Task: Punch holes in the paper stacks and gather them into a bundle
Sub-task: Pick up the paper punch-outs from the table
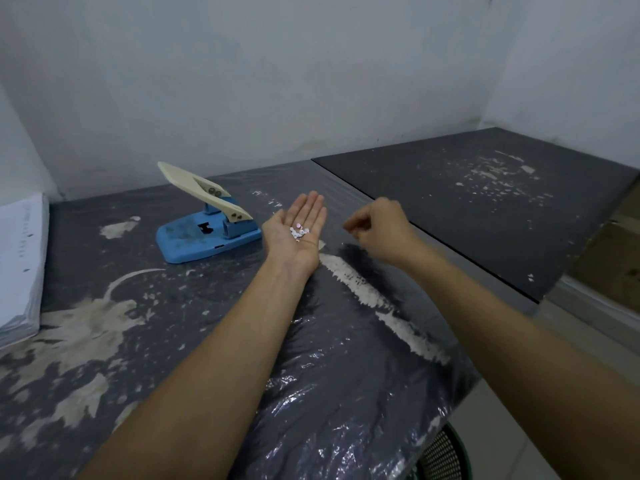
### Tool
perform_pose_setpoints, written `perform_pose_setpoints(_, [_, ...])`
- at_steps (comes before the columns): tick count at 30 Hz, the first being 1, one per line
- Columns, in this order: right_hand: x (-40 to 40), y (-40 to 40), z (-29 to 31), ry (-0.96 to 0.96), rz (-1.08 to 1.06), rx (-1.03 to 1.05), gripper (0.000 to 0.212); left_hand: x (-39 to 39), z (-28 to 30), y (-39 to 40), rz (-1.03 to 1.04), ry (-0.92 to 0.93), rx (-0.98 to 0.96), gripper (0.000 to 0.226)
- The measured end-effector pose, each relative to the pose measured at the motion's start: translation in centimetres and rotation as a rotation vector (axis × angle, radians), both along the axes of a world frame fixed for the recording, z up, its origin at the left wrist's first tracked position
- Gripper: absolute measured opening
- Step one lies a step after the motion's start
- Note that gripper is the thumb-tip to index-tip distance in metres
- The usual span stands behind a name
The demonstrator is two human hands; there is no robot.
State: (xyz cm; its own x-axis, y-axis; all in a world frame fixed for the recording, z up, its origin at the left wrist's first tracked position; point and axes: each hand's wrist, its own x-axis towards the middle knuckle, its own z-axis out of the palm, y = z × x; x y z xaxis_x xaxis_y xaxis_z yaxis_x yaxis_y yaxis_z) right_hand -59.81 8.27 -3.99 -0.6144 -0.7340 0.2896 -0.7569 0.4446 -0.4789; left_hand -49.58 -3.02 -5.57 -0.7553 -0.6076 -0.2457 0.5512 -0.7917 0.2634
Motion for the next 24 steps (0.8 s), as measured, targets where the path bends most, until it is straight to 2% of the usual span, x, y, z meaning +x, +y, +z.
perform_pose_setpoints(6, [0.4, 0.2, -2.6, 0.177, 0.004, 0.141, 0.019, 0.1, -0.4, -0.1, -0.006, -0.023, -0.009, 0.048])
perform_pose_setpoints(13, [0.9, -0.1, -3.1, 0.041, -0.102, -0.020, 0.019, 0.1, -0.4, -0.1, -0.008, -0.041, -0.018, 0.048])
perform_pose_setpoints(18, [1.5, -0.6, -3.4, 0.035, -0.146, -0.113, 0.010, 0.1, -0.4, 0.2, -0.010, -0.050, -0.025, 0.048])
perform_pose_setpoints(20, [1.3, -1.0, -3.4, 0.062, -0.156, -0.068, 0.014, 0.1, -0.3, 0.2, -0.011, -0.057, -0.031, 0.048])
perform_pose_setpoints(22, [1.2, -1.4, -3.4, 0.171, -0.146, 0.078, 0.022, 0.2, -0.3, 0.2, -0.013, -0.056, -0.031, 0.048])
perform_pose_setpoints(24, [1.4, -1.4, -3.2, 0.270, -0.137, 0.205, 0.020, 0.2, -0.3, 0.1, -0.018, -0.054, -0.022, 0.049])
